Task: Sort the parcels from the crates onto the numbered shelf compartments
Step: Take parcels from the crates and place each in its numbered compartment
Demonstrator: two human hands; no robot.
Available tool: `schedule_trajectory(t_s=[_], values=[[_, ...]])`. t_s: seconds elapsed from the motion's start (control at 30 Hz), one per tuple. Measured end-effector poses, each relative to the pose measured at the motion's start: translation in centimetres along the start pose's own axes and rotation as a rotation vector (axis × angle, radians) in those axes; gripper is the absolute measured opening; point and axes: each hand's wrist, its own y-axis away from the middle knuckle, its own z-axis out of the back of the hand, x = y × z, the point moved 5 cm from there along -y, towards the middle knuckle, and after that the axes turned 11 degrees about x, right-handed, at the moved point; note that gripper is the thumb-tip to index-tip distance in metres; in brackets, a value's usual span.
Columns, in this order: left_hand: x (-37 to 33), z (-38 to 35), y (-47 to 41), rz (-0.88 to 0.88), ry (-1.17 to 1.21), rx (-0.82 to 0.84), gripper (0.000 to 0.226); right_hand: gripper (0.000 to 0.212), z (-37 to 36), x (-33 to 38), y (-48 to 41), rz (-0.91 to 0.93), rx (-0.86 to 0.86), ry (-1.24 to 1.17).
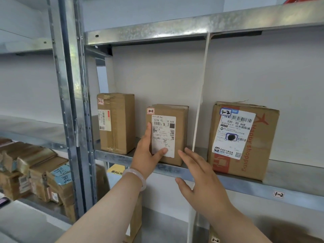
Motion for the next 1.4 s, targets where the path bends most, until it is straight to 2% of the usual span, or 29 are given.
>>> schedule_trajectory(t_s=[0.1, 0.2, 0.43, 0.73, 0.87, 1.03, 1.17, 1.4], values=[[-1.1, 0.9, 1.9, 0.006, -0.074, -0.042, 0.099, 0.071, -0.1, 0.7, 0.5, 0.026, -0.015, -0.016], [-2.4, 2.4, 5.7, 0.057, -0.255, -0.105, 0.087, 0.068, -0.6, 2.0, 1.3, 0.077, 0.01, -0.052], [-5.3, 6.3, 20.1, 0.227, -0.766, -0.184, 0.069, 0.07, -5.3, 7.4, 4.8, 0.244, 0.345, -0.136], [-12.6, 7.5, 42.6, 0.619, -1.286, -0.317, 0.065, 0.078, -9.8, 19.5, 15.3, 0.752, 0.57, -0.28], [-18.0, 7.2, 52.5, 0.902, -1.359, -0.387, 0.064, 0.079, -9.7, 25.8, 21.7, 0.944, 0.64, -0.387], [-25.7, 6.9, 62.4, 1.158, -1.373, -0.486, 0.065, 0.076, -7.0, 32.9, 29.0, 1.119, 0.649, -0.486], [-31.9, 5.8, 68.8, 1.299, -1.417, -0.578, 0.064, 0.076, -3.6, 38.4, 35.2, 1.277, 0.638, -0.548], [-43.5, 4.6, 82.3, 1.48, -1.448, -0.688, 0.063, 0.075, 3.5, 47.9, 48.0, 1.393, 0.677, -0.666]])
